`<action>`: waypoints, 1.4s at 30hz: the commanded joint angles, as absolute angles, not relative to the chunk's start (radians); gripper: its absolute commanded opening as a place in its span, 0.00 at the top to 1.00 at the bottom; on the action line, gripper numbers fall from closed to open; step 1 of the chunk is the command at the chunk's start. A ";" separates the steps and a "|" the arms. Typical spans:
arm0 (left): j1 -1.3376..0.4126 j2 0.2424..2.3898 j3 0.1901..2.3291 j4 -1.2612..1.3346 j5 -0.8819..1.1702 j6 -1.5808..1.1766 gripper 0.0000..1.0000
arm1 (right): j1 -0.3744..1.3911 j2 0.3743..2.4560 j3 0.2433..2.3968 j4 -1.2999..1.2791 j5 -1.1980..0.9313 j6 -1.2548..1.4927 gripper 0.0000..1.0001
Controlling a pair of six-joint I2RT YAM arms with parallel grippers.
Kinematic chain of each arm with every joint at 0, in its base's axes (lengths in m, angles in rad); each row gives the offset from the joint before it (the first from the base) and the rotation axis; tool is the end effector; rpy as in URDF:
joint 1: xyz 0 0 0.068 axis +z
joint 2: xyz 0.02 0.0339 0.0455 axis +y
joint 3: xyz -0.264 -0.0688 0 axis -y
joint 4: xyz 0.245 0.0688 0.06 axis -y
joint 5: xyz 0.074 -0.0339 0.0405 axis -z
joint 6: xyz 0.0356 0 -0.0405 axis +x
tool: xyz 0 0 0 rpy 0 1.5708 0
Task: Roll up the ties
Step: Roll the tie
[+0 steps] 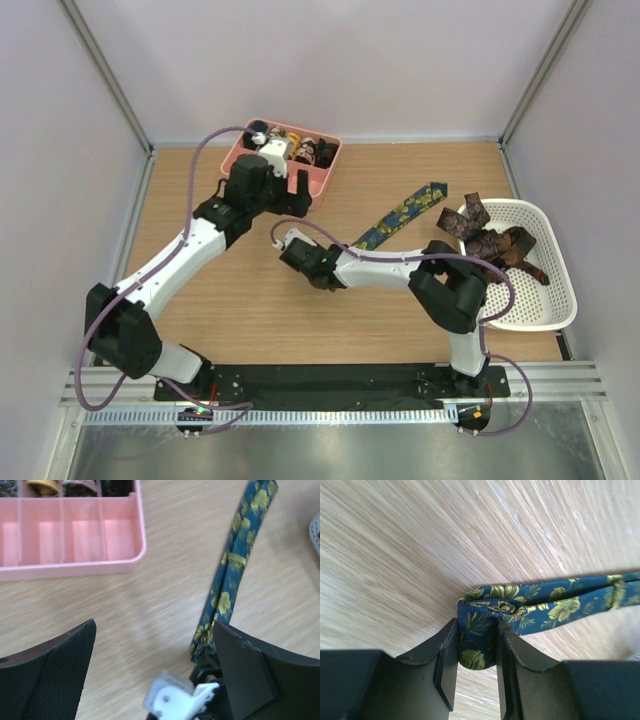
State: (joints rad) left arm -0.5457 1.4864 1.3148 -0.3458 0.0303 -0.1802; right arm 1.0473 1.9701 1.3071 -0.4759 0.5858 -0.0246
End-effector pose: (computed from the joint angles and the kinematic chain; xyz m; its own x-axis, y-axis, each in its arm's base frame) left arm 0.2940 -0.1798 0.3396 -0.5130 0.1019 -0.8523 0.4567 0.8731 -0.1705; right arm 0.2150 0.3332 0.1591 -0.4390 -0.8015 -0.4061 -0.6170 0.5975 -0.5122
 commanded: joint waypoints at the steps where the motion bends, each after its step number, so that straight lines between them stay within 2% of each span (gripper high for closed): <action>1: -0.483 1.399 1.145 -0.040 -0.021 -0.386 0.00 | 1.020 1.904 1.237 -0.385 0.339 0.064 0.83; 7: -0.374 1.260 0.951 0.155 -0.086 -0.661 0.00 | 0.921 1.787 1.125 -0.263 0.082 0.095 0.83; 9: -0.336 1.214 0.815 0.334 -0.060 -0.725 0.00 | 0.891 1.767 1.092 -0.227 0.013 0.095 0.83; 12: -0.328 1.169 0.643 0.621 0.037 -0.700 0.00 | 0.836 1.749 1.051 -0.180 -0.092 0.098 0.83; 17: -0.354 1.180 0.608 0.647 0.164 -0.569 0.00 | 0.755 1.733 1.006 -0.114 -0.305 0.121 0.83; 20: -0.464 1.178 0.539 0.712 0.105 -0.413 0.00 | 0.695 1.740 1.002 -0.094 -0.423 0.146 0.83; 26: -0.659 1.247 0.549 0.609 0.077 -0.080 0.00 | 0.598 1.778 0.991 -0.028 -0.659 0.210 0.83; 32: -0.670 1.284 0.594 0.468 0.084 -0.005 0.00 | 0.532 1.847 0.963 0.084 -0.781 0.290 0.83; 37: -0.678 1.391 0.686 0.293 0.179 0.060 0.00 | 0.477 1.876 0.924 0.187 -0.853 0.340 0.83; 42: -0.703 1.492 0.730 0.265 0.235 0.090 0.00 | 0.440 1.879 0.864 0.294 -0.868 0.390 0.83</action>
